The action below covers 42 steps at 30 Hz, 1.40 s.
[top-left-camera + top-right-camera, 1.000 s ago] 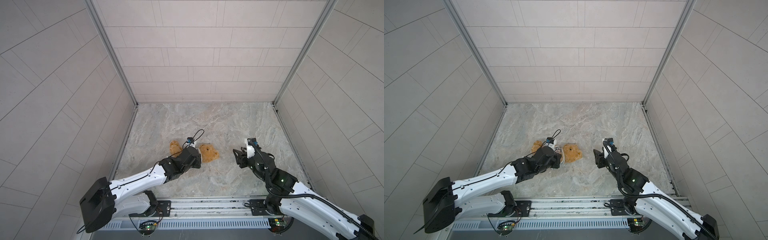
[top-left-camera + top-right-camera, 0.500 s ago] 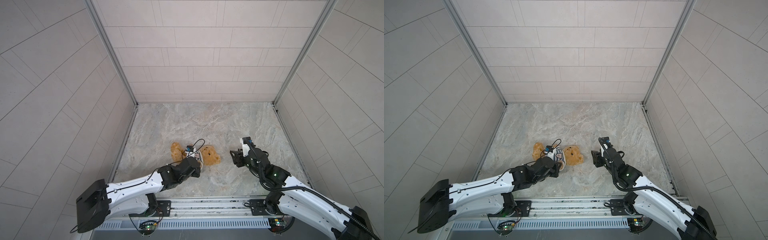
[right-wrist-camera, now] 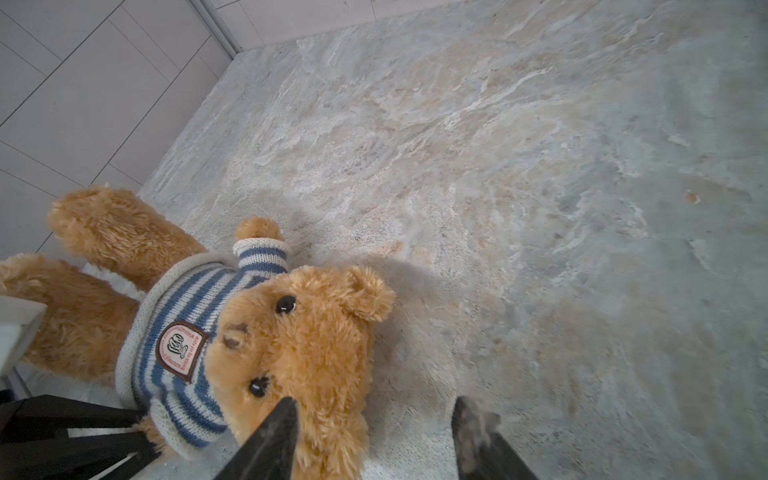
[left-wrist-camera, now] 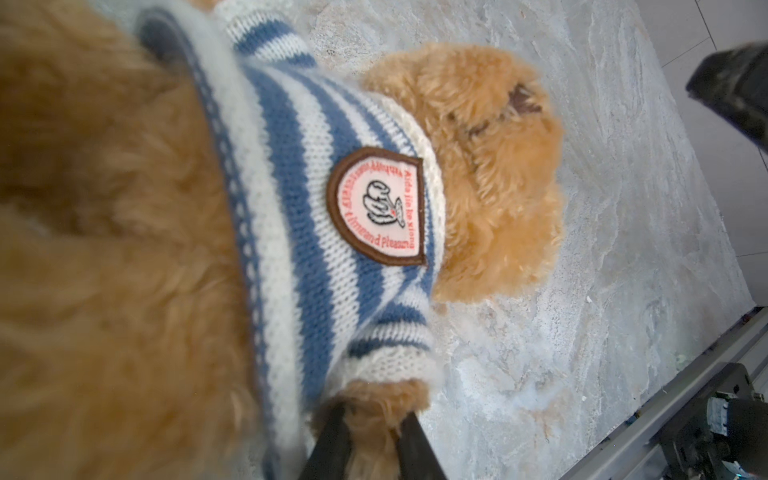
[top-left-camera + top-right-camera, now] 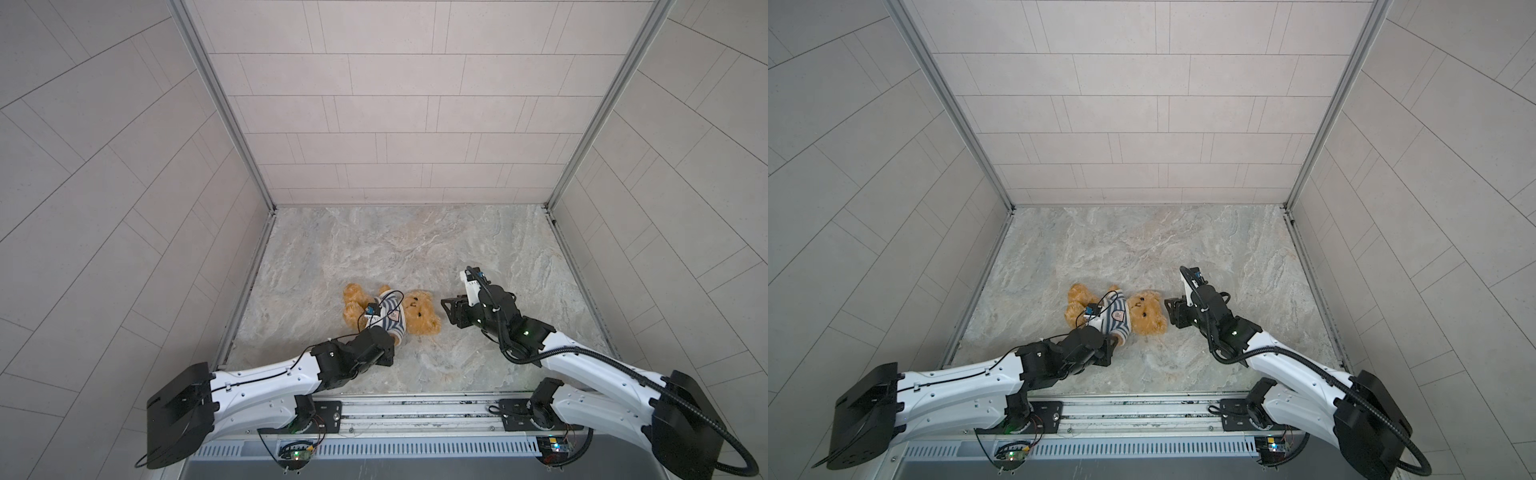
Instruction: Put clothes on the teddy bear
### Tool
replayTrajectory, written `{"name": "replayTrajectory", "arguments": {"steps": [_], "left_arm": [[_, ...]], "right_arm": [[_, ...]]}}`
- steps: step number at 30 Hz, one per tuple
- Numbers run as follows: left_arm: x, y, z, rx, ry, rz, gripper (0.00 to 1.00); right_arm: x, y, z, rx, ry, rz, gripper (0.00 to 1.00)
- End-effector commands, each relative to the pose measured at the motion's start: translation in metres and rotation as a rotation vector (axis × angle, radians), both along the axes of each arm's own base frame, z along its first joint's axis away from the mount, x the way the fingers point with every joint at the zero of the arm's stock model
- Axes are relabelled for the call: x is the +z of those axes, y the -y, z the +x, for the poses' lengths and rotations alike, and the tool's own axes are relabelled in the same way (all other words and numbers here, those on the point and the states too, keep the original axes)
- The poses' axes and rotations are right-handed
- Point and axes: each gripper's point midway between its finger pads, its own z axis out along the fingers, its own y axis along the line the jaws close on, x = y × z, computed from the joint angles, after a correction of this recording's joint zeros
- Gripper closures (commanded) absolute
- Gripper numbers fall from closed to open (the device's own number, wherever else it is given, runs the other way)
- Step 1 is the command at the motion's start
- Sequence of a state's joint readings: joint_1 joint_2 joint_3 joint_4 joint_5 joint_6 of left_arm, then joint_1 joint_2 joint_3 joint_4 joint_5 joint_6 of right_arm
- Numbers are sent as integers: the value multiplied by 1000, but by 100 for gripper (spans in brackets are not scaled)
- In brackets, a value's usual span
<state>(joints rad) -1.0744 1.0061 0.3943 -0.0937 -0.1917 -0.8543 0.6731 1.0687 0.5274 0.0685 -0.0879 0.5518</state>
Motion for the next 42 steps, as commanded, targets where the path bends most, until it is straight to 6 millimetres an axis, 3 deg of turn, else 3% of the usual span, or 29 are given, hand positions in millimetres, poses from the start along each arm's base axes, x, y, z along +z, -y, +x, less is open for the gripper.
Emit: {"name": "replayTrajectory", "arguments": {"steps": [1,9,15,20,23,27,31,42], "left_arm": [[10,-2,-1,-16,26,-8,72],[78,5,8,-154,76,27,52],[110,11,40,-164,62,40,55],[93,12,74,-166,-7,90,57],[63,8,79,-167,-62,143,59],[23,-4,69,-151,-140,174,64],[1,-13,53,-132,-180,149,67],[-21,-15,37,-108,-218,71,71]], "right_arm": [[10,-17,4,45,-5,58,38],[-14,-24,2,79,-48,56,38],[-25,-26,-1,88,-63,68,39],[-26,-27,-2,92,-69,78,39],[-25,-25,-5,87,-71,87,39],[-28,-24,-7,81,-83,98,36],[-36,-28,-12,112,-120,98,35],[-54,-55,-15,202,-221,178,31]]}}
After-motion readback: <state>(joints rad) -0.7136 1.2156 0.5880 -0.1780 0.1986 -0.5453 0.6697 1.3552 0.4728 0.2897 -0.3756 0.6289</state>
